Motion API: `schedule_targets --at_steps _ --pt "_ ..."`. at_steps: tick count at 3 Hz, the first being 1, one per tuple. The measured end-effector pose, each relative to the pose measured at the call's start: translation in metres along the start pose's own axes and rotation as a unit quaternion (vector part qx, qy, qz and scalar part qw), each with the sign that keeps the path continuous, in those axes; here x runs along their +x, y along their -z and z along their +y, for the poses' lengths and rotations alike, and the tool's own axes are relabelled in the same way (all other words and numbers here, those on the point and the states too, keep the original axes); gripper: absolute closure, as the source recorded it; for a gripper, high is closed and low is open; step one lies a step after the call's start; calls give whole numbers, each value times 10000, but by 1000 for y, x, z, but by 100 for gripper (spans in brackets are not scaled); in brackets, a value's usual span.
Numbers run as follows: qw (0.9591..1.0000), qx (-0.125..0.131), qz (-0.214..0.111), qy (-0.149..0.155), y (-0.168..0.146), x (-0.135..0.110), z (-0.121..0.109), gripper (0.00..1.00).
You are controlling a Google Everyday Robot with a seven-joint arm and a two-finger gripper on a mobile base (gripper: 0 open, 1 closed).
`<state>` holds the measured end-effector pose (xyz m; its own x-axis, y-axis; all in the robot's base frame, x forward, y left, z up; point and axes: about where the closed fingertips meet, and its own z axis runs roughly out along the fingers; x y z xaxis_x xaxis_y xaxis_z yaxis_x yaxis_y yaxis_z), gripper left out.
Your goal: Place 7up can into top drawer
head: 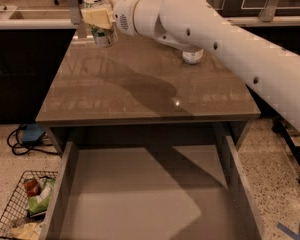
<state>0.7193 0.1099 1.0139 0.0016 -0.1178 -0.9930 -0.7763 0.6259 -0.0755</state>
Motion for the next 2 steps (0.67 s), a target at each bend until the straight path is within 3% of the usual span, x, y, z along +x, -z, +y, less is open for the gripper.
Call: schedule_targets --at_steps 1,2 --pt "10000 44 26 83 40 -9 32 100" --pt "9999 -71 70 108 76 -5 55 100"
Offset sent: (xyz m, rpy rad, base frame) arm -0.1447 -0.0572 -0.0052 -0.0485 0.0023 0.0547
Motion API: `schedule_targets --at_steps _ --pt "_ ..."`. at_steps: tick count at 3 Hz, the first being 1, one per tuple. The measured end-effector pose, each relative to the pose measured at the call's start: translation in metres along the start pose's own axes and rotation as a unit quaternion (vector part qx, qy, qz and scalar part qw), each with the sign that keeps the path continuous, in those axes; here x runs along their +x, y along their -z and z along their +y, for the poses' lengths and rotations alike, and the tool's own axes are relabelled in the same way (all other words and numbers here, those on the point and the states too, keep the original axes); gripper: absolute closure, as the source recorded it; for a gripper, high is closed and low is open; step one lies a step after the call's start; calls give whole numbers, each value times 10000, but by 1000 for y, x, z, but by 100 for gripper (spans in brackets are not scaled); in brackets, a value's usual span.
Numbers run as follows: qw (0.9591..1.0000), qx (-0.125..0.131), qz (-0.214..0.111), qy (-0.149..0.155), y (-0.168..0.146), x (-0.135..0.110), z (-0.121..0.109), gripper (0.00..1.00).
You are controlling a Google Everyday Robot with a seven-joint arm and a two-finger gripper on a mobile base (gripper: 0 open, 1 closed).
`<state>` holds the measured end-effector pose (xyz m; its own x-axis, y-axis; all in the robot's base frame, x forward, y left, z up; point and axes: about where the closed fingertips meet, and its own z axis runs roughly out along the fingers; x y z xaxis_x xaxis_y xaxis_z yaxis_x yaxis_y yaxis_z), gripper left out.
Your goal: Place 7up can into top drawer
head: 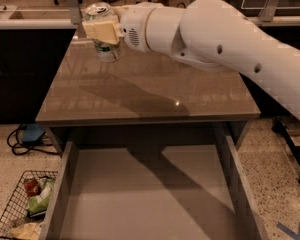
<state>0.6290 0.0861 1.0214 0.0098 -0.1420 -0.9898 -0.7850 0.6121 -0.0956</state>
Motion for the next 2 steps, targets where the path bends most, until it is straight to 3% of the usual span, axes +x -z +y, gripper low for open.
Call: schedule_targets --at_steps 2 --pt "9989 -408 20 -226 62 34 24 100"
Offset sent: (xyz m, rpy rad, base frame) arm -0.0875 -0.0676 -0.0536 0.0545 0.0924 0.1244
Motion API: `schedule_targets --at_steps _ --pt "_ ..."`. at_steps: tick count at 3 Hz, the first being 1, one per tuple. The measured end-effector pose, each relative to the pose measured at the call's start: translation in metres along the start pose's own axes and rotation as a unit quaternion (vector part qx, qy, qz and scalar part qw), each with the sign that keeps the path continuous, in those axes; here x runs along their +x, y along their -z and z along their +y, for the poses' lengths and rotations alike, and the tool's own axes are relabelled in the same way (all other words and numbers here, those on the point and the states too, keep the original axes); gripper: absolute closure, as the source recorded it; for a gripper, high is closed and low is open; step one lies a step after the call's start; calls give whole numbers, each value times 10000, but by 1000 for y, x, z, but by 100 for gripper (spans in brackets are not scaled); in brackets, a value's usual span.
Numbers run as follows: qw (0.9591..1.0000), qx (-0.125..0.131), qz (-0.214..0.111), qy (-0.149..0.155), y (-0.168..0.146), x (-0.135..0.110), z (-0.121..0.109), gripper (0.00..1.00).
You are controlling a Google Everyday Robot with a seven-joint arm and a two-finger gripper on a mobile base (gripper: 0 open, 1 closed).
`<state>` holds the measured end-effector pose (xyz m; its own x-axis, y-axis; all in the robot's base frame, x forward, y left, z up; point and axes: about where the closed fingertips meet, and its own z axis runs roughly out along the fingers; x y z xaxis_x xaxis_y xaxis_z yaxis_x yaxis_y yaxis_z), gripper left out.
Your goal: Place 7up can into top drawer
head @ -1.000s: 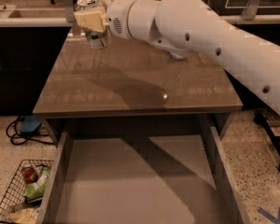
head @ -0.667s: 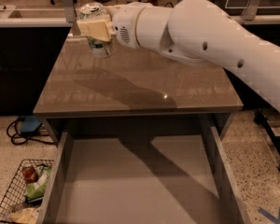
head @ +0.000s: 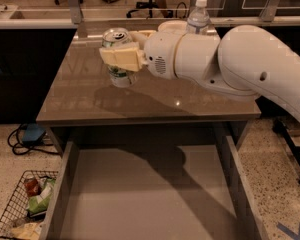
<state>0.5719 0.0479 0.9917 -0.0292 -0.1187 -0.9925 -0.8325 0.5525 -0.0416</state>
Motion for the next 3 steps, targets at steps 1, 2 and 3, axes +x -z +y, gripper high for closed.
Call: schedule_targets --at_steps 1,2,3 --pt "9994 -312 41 -141 15 18 16 100" --pt "9971 -673 91 -355 18 44 26 100" --pt "9970 -688 91 -349 18 45 27 100"
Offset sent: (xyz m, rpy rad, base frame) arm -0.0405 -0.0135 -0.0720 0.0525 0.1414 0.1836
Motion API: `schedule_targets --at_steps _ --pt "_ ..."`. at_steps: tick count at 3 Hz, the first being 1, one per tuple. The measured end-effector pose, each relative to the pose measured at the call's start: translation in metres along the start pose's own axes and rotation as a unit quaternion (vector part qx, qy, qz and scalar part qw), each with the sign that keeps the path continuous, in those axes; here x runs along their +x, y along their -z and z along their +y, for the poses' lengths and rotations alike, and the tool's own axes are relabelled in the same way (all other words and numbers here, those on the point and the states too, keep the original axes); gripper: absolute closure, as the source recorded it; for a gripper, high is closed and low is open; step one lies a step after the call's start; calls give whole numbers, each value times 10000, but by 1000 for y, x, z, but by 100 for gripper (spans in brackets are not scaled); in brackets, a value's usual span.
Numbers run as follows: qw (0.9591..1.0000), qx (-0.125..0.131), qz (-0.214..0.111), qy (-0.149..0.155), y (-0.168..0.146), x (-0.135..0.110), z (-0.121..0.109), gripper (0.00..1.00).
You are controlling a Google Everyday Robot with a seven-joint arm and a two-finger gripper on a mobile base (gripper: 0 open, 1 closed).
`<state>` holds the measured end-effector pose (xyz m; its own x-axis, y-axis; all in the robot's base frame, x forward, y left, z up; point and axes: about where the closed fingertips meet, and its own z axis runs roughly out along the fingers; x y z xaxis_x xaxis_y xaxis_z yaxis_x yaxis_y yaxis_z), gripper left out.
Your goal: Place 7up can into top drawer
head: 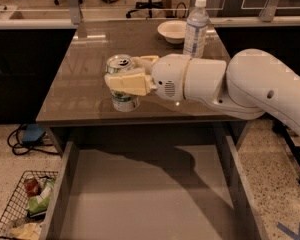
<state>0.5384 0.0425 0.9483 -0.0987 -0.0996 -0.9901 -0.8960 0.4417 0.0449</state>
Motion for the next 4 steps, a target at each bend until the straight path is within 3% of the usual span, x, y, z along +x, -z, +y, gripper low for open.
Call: schedule_targets --at_steps 1,2,3,4 --pt "9997 -185 162 36 13 27 21 100" --pt "9979 -456 432 -135 39 78 58 100" --pt "9966 -596 541 -194 50 107 74 100" --pt "9959 -771 425 -219 39 138 88 100"
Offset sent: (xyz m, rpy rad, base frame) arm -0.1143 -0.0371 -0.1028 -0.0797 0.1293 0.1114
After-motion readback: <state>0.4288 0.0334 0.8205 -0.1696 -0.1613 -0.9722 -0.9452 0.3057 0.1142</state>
